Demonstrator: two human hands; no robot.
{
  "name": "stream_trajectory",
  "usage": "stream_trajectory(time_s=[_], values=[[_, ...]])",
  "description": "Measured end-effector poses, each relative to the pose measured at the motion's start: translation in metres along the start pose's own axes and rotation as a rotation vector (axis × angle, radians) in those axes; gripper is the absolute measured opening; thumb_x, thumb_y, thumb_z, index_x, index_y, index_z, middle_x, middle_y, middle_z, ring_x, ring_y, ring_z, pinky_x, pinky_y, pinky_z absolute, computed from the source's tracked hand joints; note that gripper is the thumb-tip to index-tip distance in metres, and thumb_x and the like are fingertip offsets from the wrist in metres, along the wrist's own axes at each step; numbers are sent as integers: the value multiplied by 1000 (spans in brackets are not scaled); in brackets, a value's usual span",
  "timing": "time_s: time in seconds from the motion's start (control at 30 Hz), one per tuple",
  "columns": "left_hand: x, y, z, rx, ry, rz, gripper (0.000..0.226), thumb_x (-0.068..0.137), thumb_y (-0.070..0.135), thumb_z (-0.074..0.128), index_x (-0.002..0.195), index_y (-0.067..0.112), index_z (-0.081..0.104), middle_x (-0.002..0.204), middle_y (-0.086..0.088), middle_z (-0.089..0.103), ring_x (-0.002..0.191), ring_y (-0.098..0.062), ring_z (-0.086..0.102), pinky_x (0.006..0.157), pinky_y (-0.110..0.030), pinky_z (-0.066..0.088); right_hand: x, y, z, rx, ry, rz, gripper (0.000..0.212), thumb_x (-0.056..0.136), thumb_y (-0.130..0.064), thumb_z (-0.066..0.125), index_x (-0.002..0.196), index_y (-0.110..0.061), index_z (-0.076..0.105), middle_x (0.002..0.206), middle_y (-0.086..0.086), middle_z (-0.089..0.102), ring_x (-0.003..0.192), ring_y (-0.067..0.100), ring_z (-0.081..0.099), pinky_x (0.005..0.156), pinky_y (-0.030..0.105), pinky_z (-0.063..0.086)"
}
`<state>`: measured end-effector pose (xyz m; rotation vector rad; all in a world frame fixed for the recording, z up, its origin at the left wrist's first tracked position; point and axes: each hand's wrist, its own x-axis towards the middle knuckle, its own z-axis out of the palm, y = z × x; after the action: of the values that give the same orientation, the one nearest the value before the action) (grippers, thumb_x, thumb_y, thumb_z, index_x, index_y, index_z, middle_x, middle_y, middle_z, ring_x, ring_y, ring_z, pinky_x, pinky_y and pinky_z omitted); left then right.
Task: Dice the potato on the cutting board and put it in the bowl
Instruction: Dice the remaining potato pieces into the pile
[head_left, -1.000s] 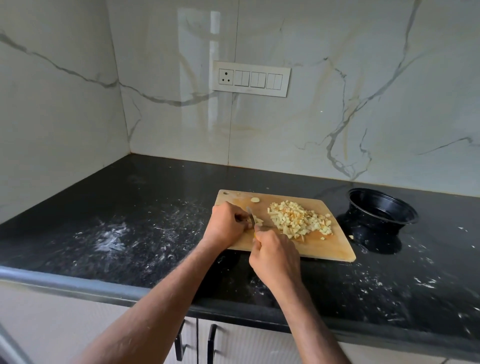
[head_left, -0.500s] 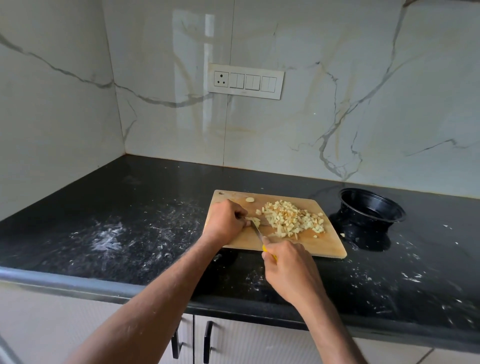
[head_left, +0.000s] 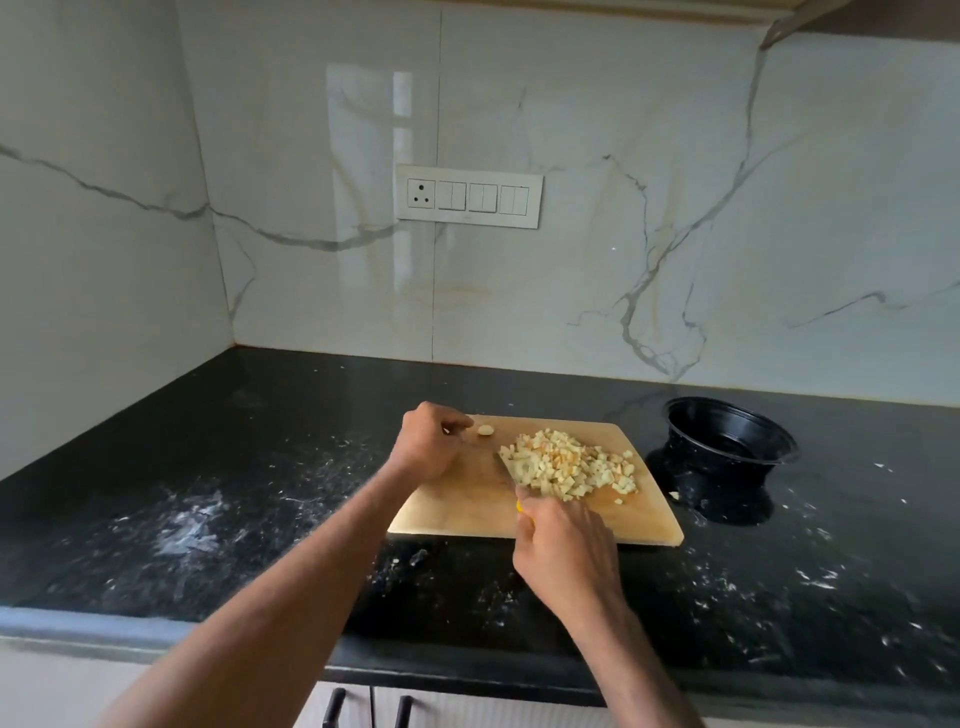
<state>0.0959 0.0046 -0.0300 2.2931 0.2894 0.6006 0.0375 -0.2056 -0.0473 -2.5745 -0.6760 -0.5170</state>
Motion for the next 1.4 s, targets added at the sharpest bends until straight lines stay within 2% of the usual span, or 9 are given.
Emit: stream_trajectory(time_s=[0.2, 0.27, 0.5, 0.67, 0.83, 0.97, 1.13, 1.3, 1.4], values=[[37, 12, 20, 266, -219, 82, 30, 100, 20, 59, 128, 20, 70, 131, -1, 68, 118, -21, 63, 100, -32, 50, 4, 8, 9, -10, 16, 19, 38, 99, -33, 56, 137, -31, 58, 94, -14, 70, 69, 1, 51, 57, 11, 39], [44, 12, 26, 319, -253, 103, 28, 99, 17, 61, 125, 18, 71, 128, -2, 69, 115, -21, 64, 98, -32, 50, 4, 9, 11, 2, 1, 12, 41, 100, -32, 56, 141, -30, 54, 95, -13, 70, 73, 2, 56, 61, 14, 48], [42, 1, 20, 324, -223, 90, 18, 96, 15, 66, 112, 16, 74, 115, -2, 71, 99, -17, 64, 89, -30, 55, 4, 8, 11, -19, 39, 14, 41, 98, -32, 56, 138, -28, 58, 92, -10, 70, 75, 6, 60, 64, 21, 52], [10, -1, 5, 236, -208, 156, 22, 94, 7, 67, 113, 16, 72, 108, 4, 67, 98, -11, 62, 82, -14, 51, 1, 6, 9, -27, 60, 15, 38, 98, -31, 55, 136, -29, 60, 91, -11, 72, 74, 5, 62, 64, 19, 51], [-27, 1, -11, 158, -169, 282, 15, 84, 5, 79, 94, 16, 82, 83, 16, 65, 76, 4, 61, 69, -4, 45, 0, 5, 9, -32, 63, 10, 38, 99, -30, 53, 137, -27, 61, 91, -10, 73, 75, 7, 64, 64, 21, 55], [-48, -1, -14, 201, -238, 414, 10, 85, 17, 81, 95, 15, 83, 87, 3, 69, 79, -5, 59, 73, -4, 38, 2, 5, 10, -8, 66, 2, 39, 101, -31, 51, 139, -26, 58, 94, -11, 74, 76, 6, 66, 67, 19, 57], [-57, 2, -11, 132, -26, 199, 6, 78, 24, 87, 80, 22, 81, 74, 15, 68, 71, 0, 60, 67, -9, 42, 3, -4, 11, 37, 45, -43, 30, 105, -32, 47, 122, -23, 70, 82, -12, 73, 61, 3, 62, 56, 11, 51], [-54, 9, -8, 112, -46, 75, 9, 74, 22, 89, 73, 26, 80, 65, 21, 63, 67, 7, 59, 62, -1, 40, 3, -3, 12, 50, 52, -81, 30, 105, -34, 45, 116, -24, 71, 79, -11, 71, 53, 4, 52, 43, 7, 31], [-51, 10, -6, 118, -45, 46, 8, 75, 19, 87, 76, 24, 81, 66, 21, 62, 68, 3, 59, 60, 0, 39, 3, -2, 13, 47, 28, -72, 30, 104, -36, 45, 109, -22, 72, 83, -10, 72, 57, 5, 58, 49, 10, 44]])
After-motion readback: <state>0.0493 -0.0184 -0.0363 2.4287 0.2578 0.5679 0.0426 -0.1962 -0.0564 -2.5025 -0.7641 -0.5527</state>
